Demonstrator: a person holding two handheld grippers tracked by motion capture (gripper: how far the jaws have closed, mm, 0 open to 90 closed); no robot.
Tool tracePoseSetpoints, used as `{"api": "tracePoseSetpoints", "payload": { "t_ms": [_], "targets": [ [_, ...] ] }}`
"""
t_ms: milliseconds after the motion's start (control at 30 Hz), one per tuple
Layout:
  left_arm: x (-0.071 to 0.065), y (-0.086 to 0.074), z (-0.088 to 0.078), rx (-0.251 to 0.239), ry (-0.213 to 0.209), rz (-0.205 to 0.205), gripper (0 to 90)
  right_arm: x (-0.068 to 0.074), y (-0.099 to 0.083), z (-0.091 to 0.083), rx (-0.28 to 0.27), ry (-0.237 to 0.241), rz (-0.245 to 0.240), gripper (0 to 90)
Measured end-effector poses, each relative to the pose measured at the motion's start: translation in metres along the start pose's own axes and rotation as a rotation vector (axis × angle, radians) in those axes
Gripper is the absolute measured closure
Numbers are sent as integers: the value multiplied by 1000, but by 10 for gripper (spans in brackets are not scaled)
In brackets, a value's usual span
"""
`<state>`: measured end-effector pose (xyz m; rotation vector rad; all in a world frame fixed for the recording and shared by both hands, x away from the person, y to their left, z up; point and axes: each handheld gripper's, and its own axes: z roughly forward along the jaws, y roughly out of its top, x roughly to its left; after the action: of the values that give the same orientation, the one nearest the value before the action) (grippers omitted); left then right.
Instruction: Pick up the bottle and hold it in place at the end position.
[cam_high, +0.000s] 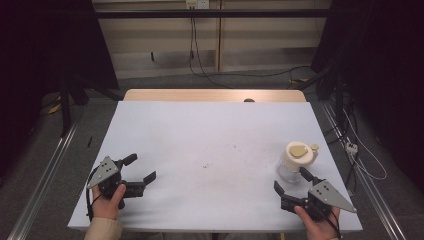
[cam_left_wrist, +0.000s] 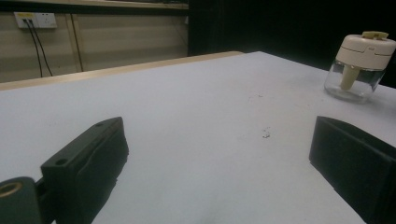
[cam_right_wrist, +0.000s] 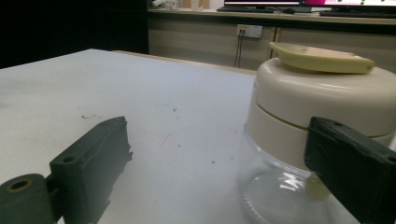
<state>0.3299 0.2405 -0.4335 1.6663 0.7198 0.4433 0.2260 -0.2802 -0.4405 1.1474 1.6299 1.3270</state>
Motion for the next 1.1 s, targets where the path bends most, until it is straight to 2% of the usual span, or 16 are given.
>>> {"api": "tracePoseSetpoints", "payload": {
  "t_ms": [300, 533, 867, 1100],
  "targets": [
    [0, 0, 2, -2, -4, -1, 39, -11, -2, -5, -8, -60, 25, 54],
    [-1, 0, 2, -4, -7, -1, 39, -15, -3, -2, 3, -85, 24, 51],
    [-1, 0, 3, 7, -10, 6, 39, -29, -5, 8, 25, -138, 39, 48],
    [-1, 0, 4, 12, -14, 11, 39, -36, -6, 13, 39, -144, 40, 44]
  ]
}}
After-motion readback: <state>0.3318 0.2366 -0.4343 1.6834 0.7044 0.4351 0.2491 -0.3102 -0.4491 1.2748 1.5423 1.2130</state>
